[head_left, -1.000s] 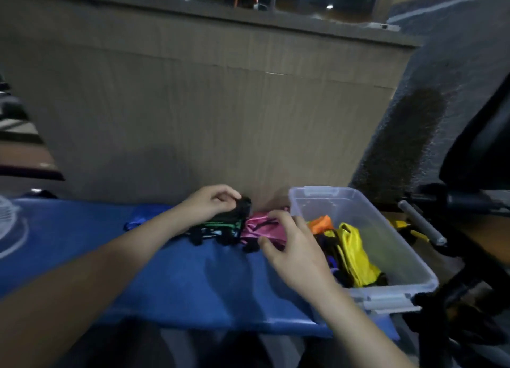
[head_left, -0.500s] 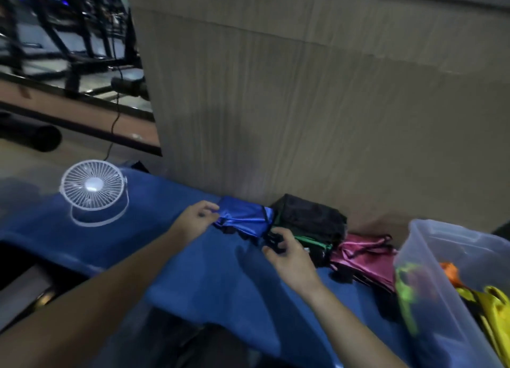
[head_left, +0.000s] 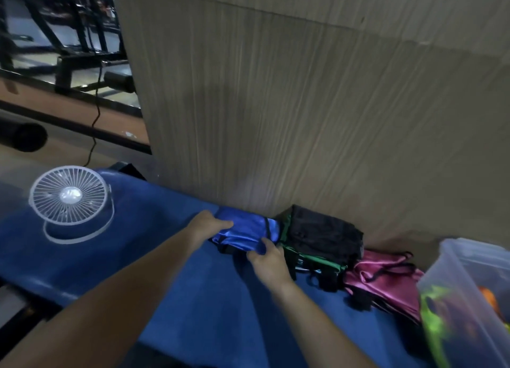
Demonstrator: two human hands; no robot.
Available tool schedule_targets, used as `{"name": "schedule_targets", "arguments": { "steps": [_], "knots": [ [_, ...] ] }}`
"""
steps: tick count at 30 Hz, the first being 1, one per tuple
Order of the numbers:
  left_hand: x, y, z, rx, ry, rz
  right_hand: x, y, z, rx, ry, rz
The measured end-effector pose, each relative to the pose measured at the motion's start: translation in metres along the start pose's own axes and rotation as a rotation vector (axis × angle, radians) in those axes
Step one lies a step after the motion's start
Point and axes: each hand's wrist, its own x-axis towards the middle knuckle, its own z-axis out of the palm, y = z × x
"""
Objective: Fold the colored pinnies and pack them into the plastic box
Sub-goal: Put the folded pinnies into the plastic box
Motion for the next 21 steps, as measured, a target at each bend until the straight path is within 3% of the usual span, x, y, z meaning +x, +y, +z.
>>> {"name": "schedule_targets", "arguments": {
  "steps": [5,15,17,21],
  "knots": [
    [-0.019,-0.008,-0.005,0.0,-0.054,-0.001,-0.023,0.01,0.002,0.063,-0.055,0.035],
    [-0.095,-0.045,-0.024,0.22,-0.262,-0.035,-0.13,0.037,0.0,-0.151,-0.207,-0.046],
    [-0.102,-0.053,-0.024,0.23,-0.275,-0.043,-0.143,0.041,-0.004,-0.324,-0.152,-0.109],
    [-0.111,-0.051,-0.021,0.147,-0.252,-0.031,-0.146,0.045,-0.019,-0.621,0.13,-0.31]
  ]
}}
